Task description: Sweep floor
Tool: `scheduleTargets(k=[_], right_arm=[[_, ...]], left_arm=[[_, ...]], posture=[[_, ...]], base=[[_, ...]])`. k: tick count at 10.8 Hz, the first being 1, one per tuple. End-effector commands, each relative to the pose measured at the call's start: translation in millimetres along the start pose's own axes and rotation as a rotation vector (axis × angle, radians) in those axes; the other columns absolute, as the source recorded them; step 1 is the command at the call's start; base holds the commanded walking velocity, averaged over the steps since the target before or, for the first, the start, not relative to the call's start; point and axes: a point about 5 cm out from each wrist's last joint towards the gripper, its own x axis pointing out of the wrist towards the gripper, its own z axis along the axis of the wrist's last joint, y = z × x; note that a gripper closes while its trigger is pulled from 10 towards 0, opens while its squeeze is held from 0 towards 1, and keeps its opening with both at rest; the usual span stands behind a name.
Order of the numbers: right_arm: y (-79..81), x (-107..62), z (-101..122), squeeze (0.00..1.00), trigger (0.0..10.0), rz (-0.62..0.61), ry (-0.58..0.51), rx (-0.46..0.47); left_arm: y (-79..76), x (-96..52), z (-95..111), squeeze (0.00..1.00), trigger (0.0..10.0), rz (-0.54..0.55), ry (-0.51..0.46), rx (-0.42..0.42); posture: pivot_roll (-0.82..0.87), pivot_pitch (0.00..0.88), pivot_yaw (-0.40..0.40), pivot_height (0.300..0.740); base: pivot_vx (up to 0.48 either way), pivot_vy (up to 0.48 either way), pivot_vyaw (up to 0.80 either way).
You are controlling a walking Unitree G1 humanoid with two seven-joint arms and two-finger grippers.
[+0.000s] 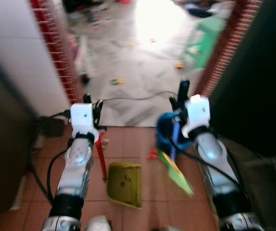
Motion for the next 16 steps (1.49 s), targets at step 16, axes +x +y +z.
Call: scheduleTargets(k=[16], right_arm=[[-10.2, 13.2, 33.0, 0.00, 10.0, 0.003, -0.245, -0.333]], left_arm=[[-2.0, 1.1, 13.4, 0.00, 10.0, 0.018, -0.038, 0.004]], posture=[[-0.02, 0.001, -0.010, 0.740]], base=[[0.086, 0.083, 0.00]])
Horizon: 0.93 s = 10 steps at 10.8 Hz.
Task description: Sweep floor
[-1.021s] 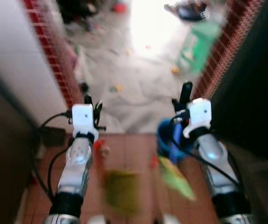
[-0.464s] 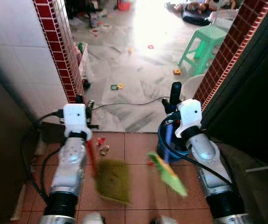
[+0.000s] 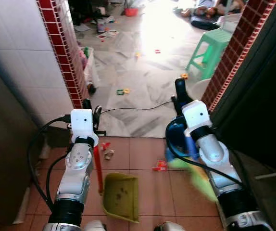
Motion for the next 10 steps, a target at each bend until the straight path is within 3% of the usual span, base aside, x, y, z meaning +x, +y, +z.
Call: scheduleTargets(k=[1, 2, 4, 7, 8, 10], right_arm=[[-7.3, 11.8, 25.1, 0.00, 10.0, -0.003, -0.156, -0.119], [-4.4, 12.1, 27.0, 0.00, 10.0, 0.003, -0.181, -0.151], [1.2, 10.5, 22.6, 0.00, 10.0, 0.030, -0.162, -0.121], [15.4, -4.7, 11.4, 0.00, 10.0, 0.097, -0.107, -0.124], [19.6, -9.9, 4.3, 0.00, 10.0, 0.118, -0.060, -0.157], [26.2, -15.4, -10.2, 0.00, 10.0, 0.148, 0.054, -0.124]], left_arm=[[-0.6, 3.2, 16.1, 0.00, 10.0, 0.002, -0.068, -0.005], [-0.4, 3.4, 16.1, 0.00, 10.0, 0.002, -0.068, -0.003], [-1.1, 4.4, 16.7, 0.00, 10.0, 0.000, -0.069, -0.001], [-2.7, 4.1, 16.4, 0.00, 10.0, -0.001, -0.068, -0.007], [-2.7, 3.8, 16.1, 0.00, 10.0, 0.001, -0.067, -0.009], [-2.9, 4.2, 16.4, 0.00, 10.0, -0.002, -0.066, -0.013]], posture=[[-0.02, 0.002, -0.008, 0.740], [-0.02, 0.002, -0.005, 0.740], [-0.03, 0.002, -0.004, 0.740], [-0.03, 0.003, -0.011, 0.740], [-0.03, 0.003, -0.012, 0.740], [-0.02, 0.002, -0.012, 0.740]], base=[[0.000, 0.000, 0.00], [0.000, 0.000, 0.00], [0.000, 0.000, 0.00], [0.000, 0.000, 0.00], [0.000, 0.000, 0.00], [0.000, 0.000, 0.00]])
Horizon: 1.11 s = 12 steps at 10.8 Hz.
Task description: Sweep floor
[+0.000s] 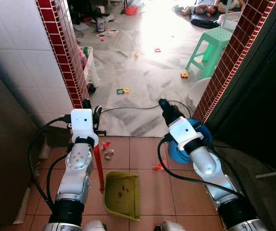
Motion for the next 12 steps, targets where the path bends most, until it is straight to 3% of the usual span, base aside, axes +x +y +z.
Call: scheduleTargets(k=[1, 3, 7, 12], right_arm=[[0.4, 3.7, 9.0, 0.00, 10.0, 0.029, -0.035, 0.028], [0.2, 9.1, 21.5, 0.00, 10.0, 0.027, -0.090, 0.127], [-11.4, 19.1, 50.0, 0.00, 10.0, -0.022, -0.203, 0.145], [-9.3, 23.9, 57.7, 0.00, 10.0, -0.012, -0.229, 0.170]], left_arm=[[-0.7, 4.5, 16.6, 0.00, 10.0, 0.001, -0.066, -0.010], [0.0, 4.5, 16.6, 0.00, 10.0, 0.005, -0.067, -0.009], [-1.2, 4.7, 22.7, 0.00, 10.0, -0.013, -0.103, -0.006], [-2.1, 5.3, 24.7, 0.00, 10.0, -0.022, -0.119, -0.012]], posture=[[-0.03, 0.002, -0.012, 0.740], [-0.02, 0.001, -0.013, 0.740], [-0.02, 0.000, -0.011, 0.740], [-0.02, 0.000, -0.012, 0.740]], base=[[0.000, 0.000, 0.00], [0.000, 0.000, 0.00], [0.000, 0.000, 0.00], [0.385, 0.000, 0.00]])
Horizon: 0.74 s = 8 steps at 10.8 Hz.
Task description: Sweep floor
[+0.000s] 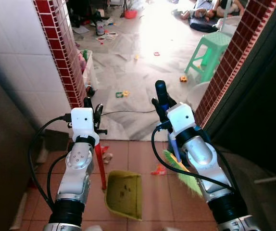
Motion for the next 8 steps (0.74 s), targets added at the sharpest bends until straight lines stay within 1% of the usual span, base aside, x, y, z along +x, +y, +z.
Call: scheduleTargets(k=[1, 5, 8], right_arm=[[-4.0, 8.6, 13.1, 0.00, 10.0, -0.001, -0.056, -0.021], [-1.5, 8.2, 13.0, 0.00, 10.0, 0.004, -0.058, -0.010], [-1.0, 8.9, 12.2, 0.00, 10.0, 0.004, -0.056, -0.007]], left_arm=[[-1.5, 5.4, 19.5, 0.00, 10.0, -0.011, -0.092, -0.001], [-2.2, 6.0, 19.2, 0.00, 10.0, -0.001, -0.089, -0.006], [-2.4, 5.8, 18.7, 0.00, 10.0, 0.044, -0.097, 0.018]], posture=[[-0.02, 0.000, -0.012, 0.740], [-0.02, 0.000, -0.014, 0.740], [-0.02, 0.000, -0.018, 0.740]], base=[[0.442, 0.000, 0.00], [0.424, 0.000, 0.00], [0.000, 0.000, 0.00]])
